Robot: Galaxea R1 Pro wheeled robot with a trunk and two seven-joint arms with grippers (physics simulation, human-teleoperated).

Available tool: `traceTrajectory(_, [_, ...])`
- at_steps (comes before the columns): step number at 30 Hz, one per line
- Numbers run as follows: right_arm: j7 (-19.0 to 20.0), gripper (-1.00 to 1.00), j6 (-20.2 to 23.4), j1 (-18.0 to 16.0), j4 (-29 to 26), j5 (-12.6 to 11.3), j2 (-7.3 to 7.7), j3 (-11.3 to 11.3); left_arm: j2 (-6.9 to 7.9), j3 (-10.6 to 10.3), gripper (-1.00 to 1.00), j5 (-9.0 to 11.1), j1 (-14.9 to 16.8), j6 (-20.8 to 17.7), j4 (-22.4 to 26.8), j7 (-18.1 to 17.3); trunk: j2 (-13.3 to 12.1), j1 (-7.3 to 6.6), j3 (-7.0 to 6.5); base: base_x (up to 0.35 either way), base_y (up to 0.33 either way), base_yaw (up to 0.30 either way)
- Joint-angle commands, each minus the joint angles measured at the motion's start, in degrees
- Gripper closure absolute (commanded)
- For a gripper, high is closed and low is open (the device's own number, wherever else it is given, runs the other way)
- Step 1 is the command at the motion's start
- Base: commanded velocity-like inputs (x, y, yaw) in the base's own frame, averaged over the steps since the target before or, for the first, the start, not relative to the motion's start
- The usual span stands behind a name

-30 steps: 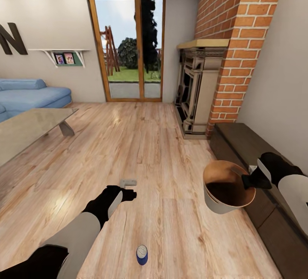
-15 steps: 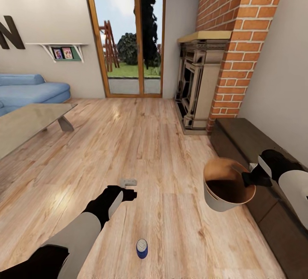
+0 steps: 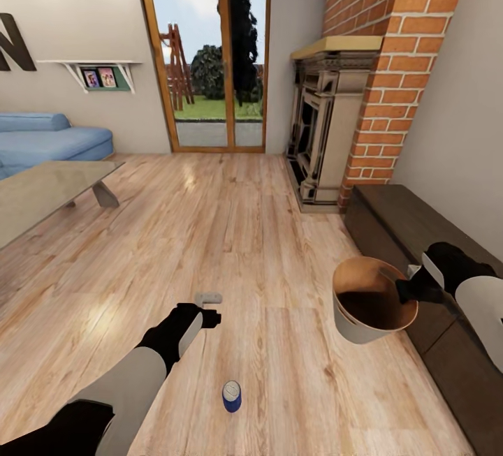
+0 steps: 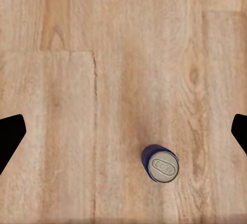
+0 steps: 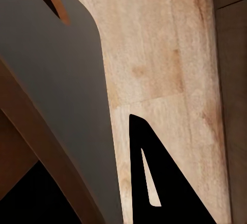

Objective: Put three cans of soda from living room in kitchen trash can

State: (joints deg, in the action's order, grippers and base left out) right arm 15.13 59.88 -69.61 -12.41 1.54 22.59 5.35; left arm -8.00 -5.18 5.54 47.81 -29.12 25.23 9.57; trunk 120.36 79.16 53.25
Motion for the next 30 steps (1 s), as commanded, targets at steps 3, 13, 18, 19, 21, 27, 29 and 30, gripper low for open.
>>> traceTrajectory(3, [0.02,1.0,0.12,-0.63,0.5,-1.36,0.0,-0.43,-0.18,0.0,-1.0,0.0,-0.04,0.11,0.0,0.02,1.23,0.66,0.8,0.0,0.0,0.0])
traceTrajectory(13, [-0.01,1.0,0.12,-1.02,1.12,-1.31,-0.07,-0.43,-0.37,-0.08,-1.0,0.0,-0.18,0.5,0.1,-0.23,2.43,1.32,2.22,0.0,0.0,0.0])
traceTrajectory(18, [-0.01,1.0,0.12,-0.99,1.13,-1.28,-0.01,-0.36,-0.35,-0.15,-1.0,0.0,-0.25,0.32,0.14,-0.67,2.43,1.32,2.66,0.027,-0.132,0.0])
traceTrajectory(19, [-0.01,1.0,0.12,-1.0,1.12,-1.28,-0.01,-0.35,-0.35,-0.15,-1.0,0.0,-0.23,0.3,0.15,-0.73,2.43,1.32,2.75,0.046,-0.238,0.0])
traceTrajectory(21, [-0.01,1.0,0.12,-0.99,1.11,-1.28,-0.07,-0.35,-0.35,-0.16,-1.0,0.0,-0.25,0.25,0.16,-0.84,2.43,1.32,2.92,0.057,-0.268,0.0])
traceTrajectory(27, [-0.02,1.0,0.12,-0.97,1.12,-1.28,-0.16,-0.34,-0.27,-0.18,-1.0,0.0,-0.26,0.28,0.17,-0.95,2.43,1.32,3.45,0.072,-0.257,0.0])
traceTrajectory(29, [-0.02,1.0,0.12,-0.97,1.14,-1.28,-0.17,-0.34,-0.27,-0.18,-1.0,0.0,-0.26,0.31,0.17,-0.94,2.43,1.32,3.61,0.054,-0.178,0.0])
traceTrajectory(30, [-0.02,1.0,0.12,-0.97,1.13,-1.28,-0.17,-0.3,-0.27,-0.18,-1.0,0.0,-0.26,0.33,0.17,-0.93,2.43,1.32,3.68,0.033,-0.111,0.0])
